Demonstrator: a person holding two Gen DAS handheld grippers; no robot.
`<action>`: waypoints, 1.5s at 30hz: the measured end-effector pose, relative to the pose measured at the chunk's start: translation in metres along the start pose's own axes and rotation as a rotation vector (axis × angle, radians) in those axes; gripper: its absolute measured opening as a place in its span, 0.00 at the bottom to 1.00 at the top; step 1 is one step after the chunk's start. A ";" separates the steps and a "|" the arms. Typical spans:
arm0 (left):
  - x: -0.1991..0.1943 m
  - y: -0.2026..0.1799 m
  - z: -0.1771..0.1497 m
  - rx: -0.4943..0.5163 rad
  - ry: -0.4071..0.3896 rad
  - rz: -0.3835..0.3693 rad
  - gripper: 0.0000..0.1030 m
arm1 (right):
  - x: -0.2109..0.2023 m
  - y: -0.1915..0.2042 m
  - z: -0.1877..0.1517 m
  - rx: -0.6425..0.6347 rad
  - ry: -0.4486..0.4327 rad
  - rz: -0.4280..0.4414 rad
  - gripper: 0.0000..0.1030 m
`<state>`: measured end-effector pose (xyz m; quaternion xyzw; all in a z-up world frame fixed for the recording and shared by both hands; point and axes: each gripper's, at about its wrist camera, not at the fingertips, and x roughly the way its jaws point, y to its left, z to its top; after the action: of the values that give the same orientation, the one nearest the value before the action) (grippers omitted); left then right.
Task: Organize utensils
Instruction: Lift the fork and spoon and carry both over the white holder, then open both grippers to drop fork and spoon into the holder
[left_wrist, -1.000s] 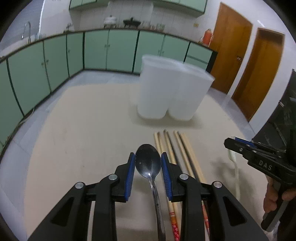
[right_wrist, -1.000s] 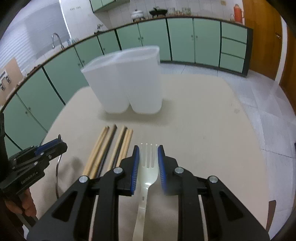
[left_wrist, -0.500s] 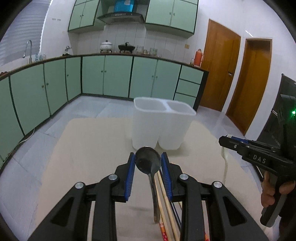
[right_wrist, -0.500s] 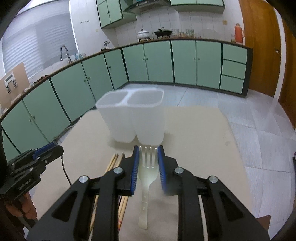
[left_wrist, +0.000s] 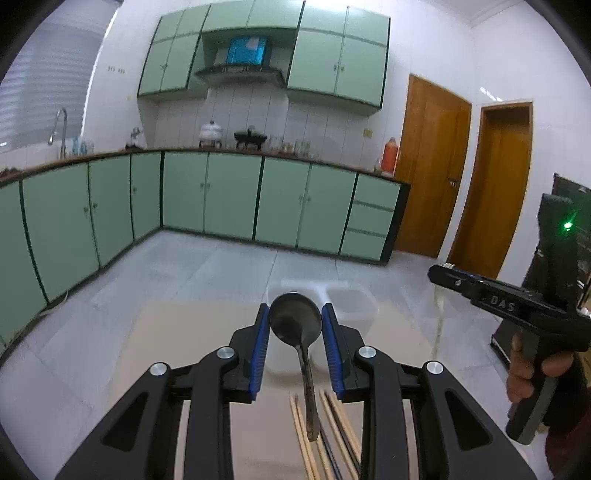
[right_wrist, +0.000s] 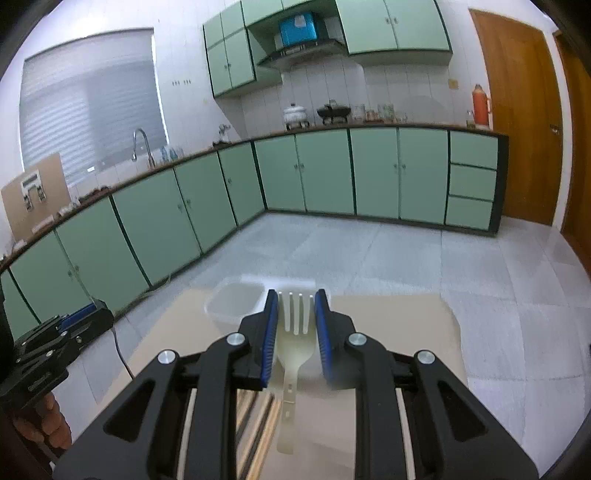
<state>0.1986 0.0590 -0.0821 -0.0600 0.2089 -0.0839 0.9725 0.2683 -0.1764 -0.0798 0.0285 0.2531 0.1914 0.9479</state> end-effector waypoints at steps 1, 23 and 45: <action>0.000 0.000 0.006 0.004 -0.012 0.001 0.27 | 0.001 -0.001 0.007 0.000 -0.015 0.004 0.19; 0.148 0.001 0.061 0.014 -0.013 0.044 0.27 | 0.112 -0.028 0.064 0.068 -0.048 -0.031 0.19; 0.117 0.005 0.024 0.005 0.056 0.064 0.48 | 0.090 -0.023 0.008 0.099 0.013 -0.029 0.42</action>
<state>0.3141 0.0437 -0.1074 -0.0486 0.2378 -0.0549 0.9685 0.3519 -0.1631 -0.1185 0.0703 0.2689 0.1648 0.9463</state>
